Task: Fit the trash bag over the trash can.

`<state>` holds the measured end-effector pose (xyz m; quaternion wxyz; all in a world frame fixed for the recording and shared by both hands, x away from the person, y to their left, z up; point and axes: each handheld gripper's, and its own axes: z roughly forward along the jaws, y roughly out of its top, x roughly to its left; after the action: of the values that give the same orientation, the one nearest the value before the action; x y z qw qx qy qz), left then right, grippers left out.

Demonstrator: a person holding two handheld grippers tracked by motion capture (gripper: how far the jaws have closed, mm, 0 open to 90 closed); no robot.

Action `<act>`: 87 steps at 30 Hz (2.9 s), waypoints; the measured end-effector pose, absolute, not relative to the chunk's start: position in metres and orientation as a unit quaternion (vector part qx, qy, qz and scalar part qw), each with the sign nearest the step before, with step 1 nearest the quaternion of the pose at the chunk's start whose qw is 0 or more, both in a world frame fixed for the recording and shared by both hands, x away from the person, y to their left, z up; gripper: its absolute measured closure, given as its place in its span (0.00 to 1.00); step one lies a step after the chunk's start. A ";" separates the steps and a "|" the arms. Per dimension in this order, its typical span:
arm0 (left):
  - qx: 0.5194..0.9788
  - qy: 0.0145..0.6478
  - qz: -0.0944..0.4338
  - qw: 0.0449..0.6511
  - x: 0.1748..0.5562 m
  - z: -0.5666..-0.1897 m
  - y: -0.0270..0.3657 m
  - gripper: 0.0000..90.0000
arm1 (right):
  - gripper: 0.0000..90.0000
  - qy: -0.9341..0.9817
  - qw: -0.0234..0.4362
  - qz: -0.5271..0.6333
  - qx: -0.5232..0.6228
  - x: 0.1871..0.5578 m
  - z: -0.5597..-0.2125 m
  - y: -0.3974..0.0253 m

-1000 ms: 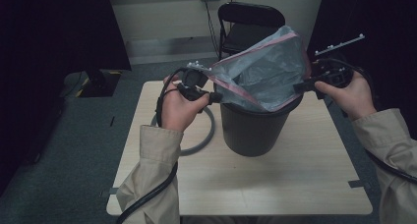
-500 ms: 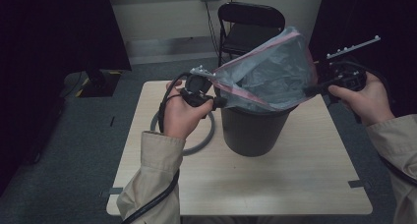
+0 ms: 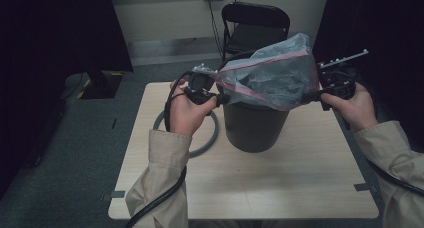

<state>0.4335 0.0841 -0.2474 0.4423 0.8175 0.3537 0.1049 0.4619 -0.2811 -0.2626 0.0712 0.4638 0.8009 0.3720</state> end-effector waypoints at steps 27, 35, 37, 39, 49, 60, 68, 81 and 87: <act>0.829 0.361 0.093 0.418 0.431 -0.266 0.098 1.00 | 0.82 0.830 0.038 0.357 0.427 0.453 -0.278 -0.288; 0.829 0.360 0.103 0.415 0.431 -0.255 0.101 1.00 | 0.52 0.799 0.045 0.386 0.459 0.459 -0.266 -0.313; 0.833 0.358 0.104 0.410 0.431 -0.256 0.100 1.00 | 0.51 0.797 0.048 0.388 0.460 0.459 -0.263 -0.314; 0.834 0.358 0.107 0.407 0.430 -0.258 0.098 1.00 | 0.51 0.800 0.054 0.387 0.455 0.457 -0.263 -0.313; 0.833 0.354 0.112 0.411 0.427 -0.260 0.095 1.00 | 0.42 0.839 0.052 0.334 0.426 0.456 -0.272 -0.293; 0.826 0.362 0.116 0.416 0.430 -0.258 0.102 1.00 | 0.33 0.830 0.050 0.354 0.428 0.457 -0.258 -0.310; 0.829 0.358 0.121 0.412 0.429 -0.255 0.099 1.00 | 0.33 0.833 0.066 0.349 0.424 0.453 -0.250 -0.308; 0.830 0.356 0.123 0.411 0.430 -0.256 0.099 1.00 | 0.33 0.820 0.112 0.355 0.435 0.455 -0.228 -0.312; 0.830 0.357 0.125 0.410 0.435 -0.254 0.101 1.00 | 0.42 0.813 0.129 0.367 0.434 0.466 -0.230 -0.317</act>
<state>0.4354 0.1010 -0.2545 0.4101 0.8298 0.3573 0.1252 0.4663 -0.3172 -0.2300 0.1286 0.4338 0.8128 0.3669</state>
